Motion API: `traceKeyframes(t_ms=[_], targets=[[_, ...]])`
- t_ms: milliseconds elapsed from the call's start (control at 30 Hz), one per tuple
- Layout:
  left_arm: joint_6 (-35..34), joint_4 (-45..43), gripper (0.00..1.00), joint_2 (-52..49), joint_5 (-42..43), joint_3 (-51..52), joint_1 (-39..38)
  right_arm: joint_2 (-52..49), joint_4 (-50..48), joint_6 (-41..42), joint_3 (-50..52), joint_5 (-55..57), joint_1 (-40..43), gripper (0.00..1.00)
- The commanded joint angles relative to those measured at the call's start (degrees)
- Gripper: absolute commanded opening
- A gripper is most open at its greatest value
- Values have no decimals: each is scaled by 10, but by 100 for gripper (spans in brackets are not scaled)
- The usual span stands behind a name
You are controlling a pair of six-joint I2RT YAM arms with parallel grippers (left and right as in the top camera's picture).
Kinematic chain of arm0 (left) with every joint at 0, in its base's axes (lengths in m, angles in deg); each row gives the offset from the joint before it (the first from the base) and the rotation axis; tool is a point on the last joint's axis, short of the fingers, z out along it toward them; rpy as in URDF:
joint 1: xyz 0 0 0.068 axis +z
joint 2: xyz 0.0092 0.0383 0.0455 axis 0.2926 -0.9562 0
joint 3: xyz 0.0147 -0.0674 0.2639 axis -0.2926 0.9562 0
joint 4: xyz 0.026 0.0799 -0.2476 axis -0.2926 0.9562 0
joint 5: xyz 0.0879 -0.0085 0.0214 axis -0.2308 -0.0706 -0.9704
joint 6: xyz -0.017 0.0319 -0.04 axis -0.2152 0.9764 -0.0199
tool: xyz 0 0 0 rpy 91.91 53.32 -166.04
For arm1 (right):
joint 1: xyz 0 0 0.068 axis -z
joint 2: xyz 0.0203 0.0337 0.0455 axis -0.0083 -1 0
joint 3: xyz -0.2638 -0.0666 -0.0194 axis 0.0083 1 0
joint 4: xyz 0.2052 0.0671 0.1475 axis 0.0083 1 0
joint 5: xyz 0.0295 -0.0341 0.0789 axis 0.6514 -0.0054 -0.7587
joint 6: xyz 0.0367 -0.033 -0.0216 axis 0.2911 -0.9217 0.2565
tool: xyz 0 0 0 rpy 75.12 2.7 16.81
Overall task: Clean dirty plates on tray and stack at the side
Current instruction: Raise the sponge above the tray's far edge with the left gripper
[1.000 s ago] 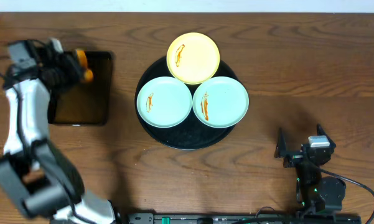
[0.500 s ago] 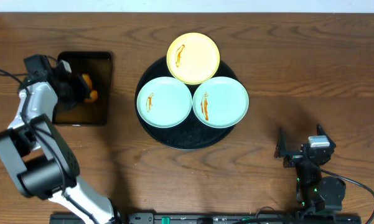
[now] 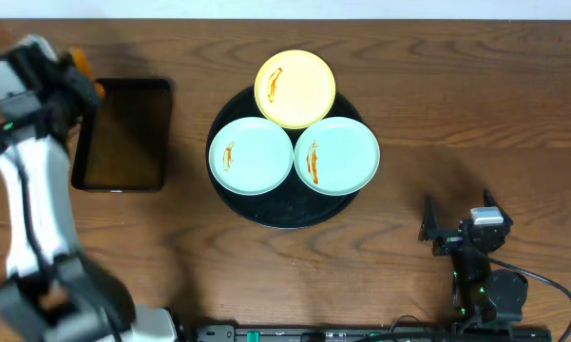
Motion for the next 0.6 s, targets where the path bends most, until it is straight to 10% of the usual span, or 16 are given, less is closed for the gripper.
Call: traceKeyframes(t_ms=[0,233,567], targets=[[-8,22,7,-127,44,30,3,3,2,-5,1,3,-6,99],[-8,26,7,-82,159,2,7,3,2,-5,1,3,-6,99],[-3,-9,8,81,78,-6,9,3,2,-5,1,3,-6,99]])
